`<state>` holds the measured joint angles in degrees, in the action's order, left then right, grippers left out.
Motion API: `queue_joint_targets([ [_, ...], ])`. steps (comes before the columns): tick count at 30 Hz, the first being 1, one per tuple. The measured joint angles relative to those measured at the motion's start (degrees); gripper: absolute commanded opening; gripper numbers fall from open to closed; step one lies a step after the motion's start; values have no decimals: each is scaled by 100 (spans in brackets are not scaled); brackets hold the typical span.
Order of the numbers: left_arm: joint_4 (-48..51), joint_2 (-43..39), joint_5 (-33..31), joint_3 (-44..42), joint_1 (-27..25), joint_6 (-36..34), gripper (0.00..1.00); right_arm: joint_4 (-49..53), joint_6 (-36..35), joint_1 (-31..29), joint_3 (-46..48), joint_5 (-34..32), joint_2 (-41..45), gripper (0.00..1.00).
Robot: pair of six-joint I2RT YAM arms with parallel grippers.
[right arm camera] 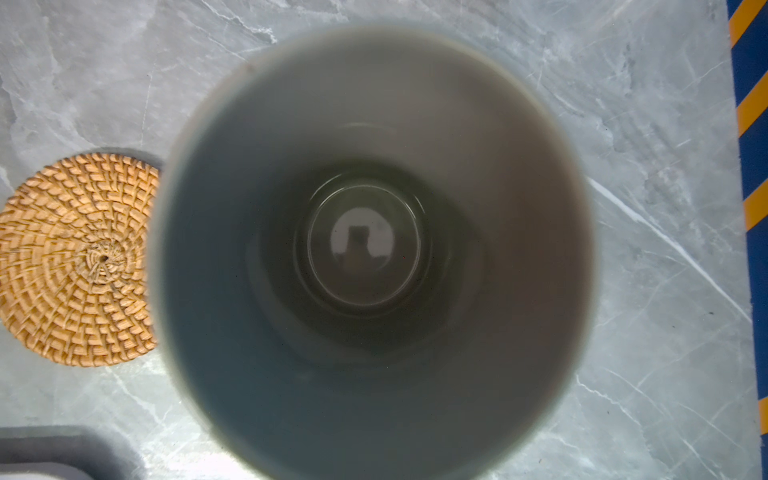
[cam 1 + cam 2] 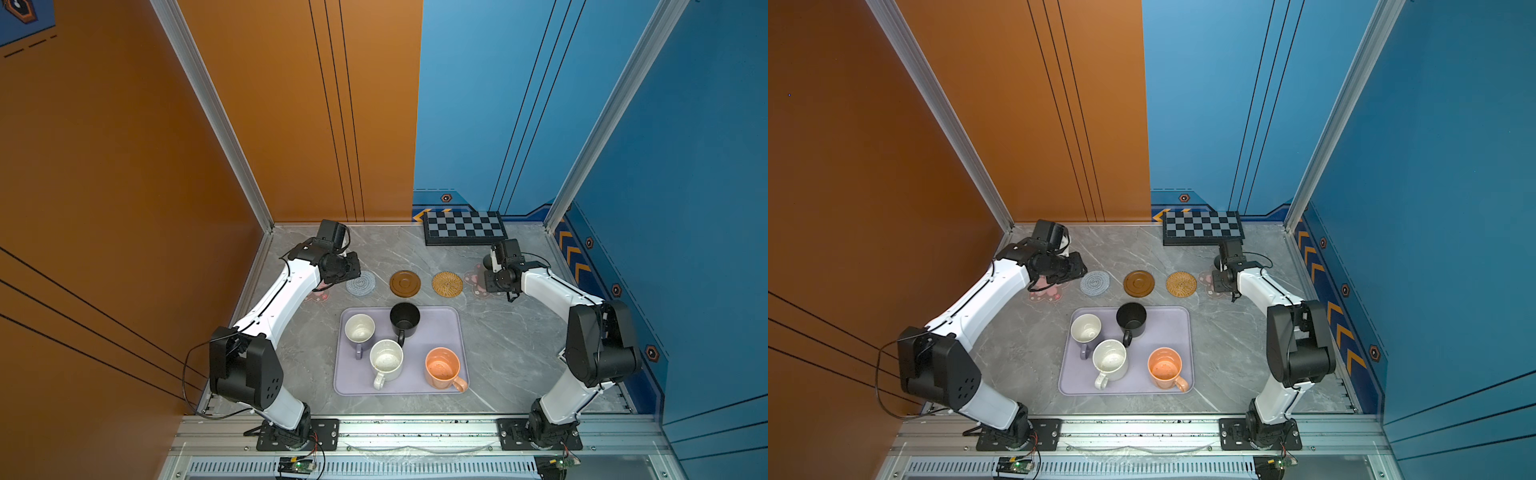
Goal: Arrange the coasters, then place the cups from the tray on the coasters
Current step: 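Lower the grey mug onto the small pink flower coaster and open the right gripper, then raise the right gripper toward the tray while the left gripper moves over the white mug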
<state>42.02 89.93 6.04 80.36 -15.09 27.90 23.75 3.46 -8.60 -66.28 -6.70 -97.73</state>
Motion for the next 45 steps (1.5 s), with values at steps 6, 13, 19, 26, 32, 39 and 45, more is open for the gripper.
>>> queue_joint_targets([
  [6, 2, -2, 0, 0, -13, 0, 42, 24, 98, 0, 2, -15, 46, 28],
  [13, -2, -98, -2, -72, -26, 0, 42, 94, 188, 0, 2, -92, 494, 39],
  [19, 0, -275, -2, -223, -26, 2, 42, 243, 195, -2, 13, -98, 699, 42],
  [26, 28, -671, -7, -518, -26, -4, 43, 393, 308, -7, 236, -103, 1266, 47],
  [32, 251, -1012, -125, -649, -31, -111, 43, 549, 391, -7, 522, -133, 1969, 49],
  [39, 446, -1541, -160, -984, -44, -151, 43, 835, 501, -4, 573, -160, 2601, 53],
  [45, 708, -2221, -195, -1462, -201, -151, 43, 1008, 713, 0, 975, -52, 3418, 55],
])
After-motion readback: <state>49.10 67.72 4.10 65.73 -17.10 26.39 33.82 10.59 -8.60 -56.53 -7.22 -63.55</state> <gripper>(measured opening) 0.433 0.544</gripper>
